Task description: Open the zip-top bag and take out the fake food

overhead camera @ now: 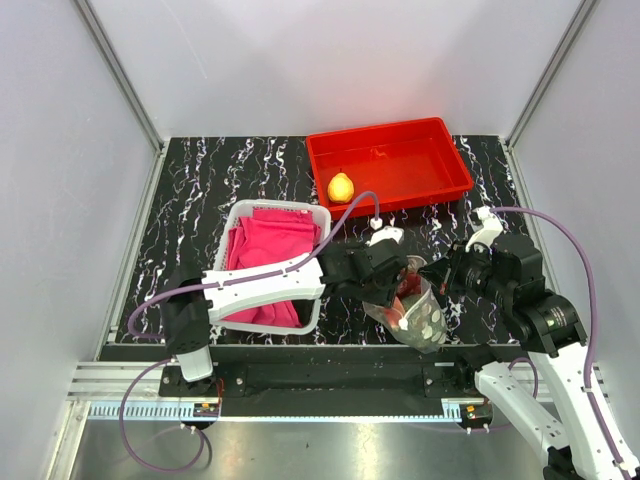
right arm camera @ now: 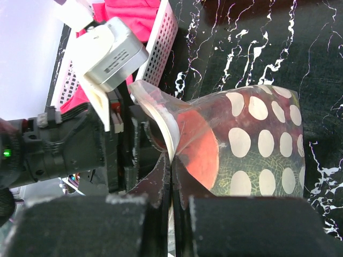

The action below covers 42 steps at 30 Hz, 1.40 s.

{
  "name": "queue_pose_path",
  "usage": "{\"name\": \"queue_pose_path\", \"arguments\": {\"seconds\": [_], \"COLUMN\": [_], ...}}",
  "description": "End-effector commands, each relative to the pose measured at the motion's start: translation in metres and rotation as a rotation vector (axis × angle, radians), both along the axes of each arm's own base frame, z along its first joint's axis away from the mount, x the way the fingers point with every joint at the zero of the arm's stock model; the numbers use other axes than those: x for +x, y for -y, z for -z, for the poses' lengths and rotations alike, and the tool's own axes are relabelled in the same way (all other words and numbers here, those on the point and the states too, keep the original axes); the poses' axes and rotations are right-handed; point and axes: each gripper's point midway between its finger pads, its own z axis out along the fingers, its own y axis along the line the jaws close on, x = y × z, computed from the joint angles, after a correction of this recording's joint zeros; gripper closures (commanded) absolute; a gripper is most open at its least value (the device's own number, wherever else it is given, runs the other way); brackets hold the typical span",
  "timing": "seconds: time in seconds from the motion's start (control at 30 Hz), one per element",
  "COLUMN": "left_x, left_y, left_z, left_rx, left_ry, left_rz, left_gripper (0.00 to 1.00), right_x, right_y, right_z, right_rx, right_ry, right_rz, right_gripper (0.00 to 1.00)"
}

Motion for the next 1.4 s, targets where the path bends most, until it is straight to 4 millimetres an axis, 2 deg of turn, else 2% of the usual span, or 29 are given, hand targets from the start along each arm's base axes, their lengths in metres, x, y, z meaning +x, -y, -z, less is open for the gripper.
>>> {"name": "queue_pose_path", "arguments": {"seconds": [0.0,0.07,0.23,0.4,0.57,0.6,0.63,0.77,0.8,0.93,1.03,1.17,1.2,1.37], "left_x": [0.002,0.003,0.009,0.011,0.016,0.018,0.021,0.024,0.025,0.02,0.017,0.015,0.015,0.009], "left_y": [0.006,0.006,0.01,0.012,0.014,0.016,0.016,0.023,0.026,0.033,0.036,0.037,0.034,0.028], "left_z": [0.01,0.014,0.022,0.033,0.031,0.028,0.025,0.011,0.006,-0.006,-0.025,-0.062,-0.074,-0.108], "left_rx": [-0.023,-0.012,0.007,0.027,0.017,0.0,-0.003,-0.038,-0.046,-0.079,-0.133,-0.235,-0.259,-0.333], "left_ry": [-0.025,-0.02,-0.015,-0.007,0.029,0.045,0.065,0.102,0.107,0.105,0.116,0.164,0.185,0.247], "left_rz": [-0.054,-0.053,-0.034,-0.02,-0.014,-0.014,-0.004,0.022,0.04,0.079,0.094,0.107,0.114,0.147], "left_gripper": [0.48,0.43,0.44,0.39,0.54,0.64,0.69,0.82,0.9,1.0,1.0,1.0,1.0,1.0], "right_x": [0.006,0.006,0.007,0.008,0.008,0.008,0.008,0.009,0.009,0.011,0.013,0.017,0.02,0.026], "right_y": [-0.007,-0.008,-0.008,-0.008,-0.008,-0.007,-0.008,-0.007,-0.007,-0.005,-0.004,-0.001,0.004,0.027], "right_z": [-0.016,-0.015,-0.014,-0.012,-0.012,-0.012,-0.012,-0.01,-0.009,-0.007,-0.006,-0.006,-0.006,-0.005], "right_rx": [0.037,0.04,0.038,0.034,0.031,0.031,0.034,0.033,0.033,0.026,0.017,0.004,-0.003,-0.049], "right_ry": [0.064,0.06,0.061,0.057,0.06,0.06,0.059,0.056,0.052,0.048,0.047,0.049,0.05,0.043], "right_rz": [-0.023,-0.024,-0.027,-0.028,-0.027,-0.025,-0.023,-0.014,-0.014,-0.003,0.005,0.031,0.067,0.209], "right_gripper": [1.0,1.0,1.0,1.0,1.0,1.0,1.0,1.0,1.0,1.0,1.0,1.0,1.0,1.0]}}
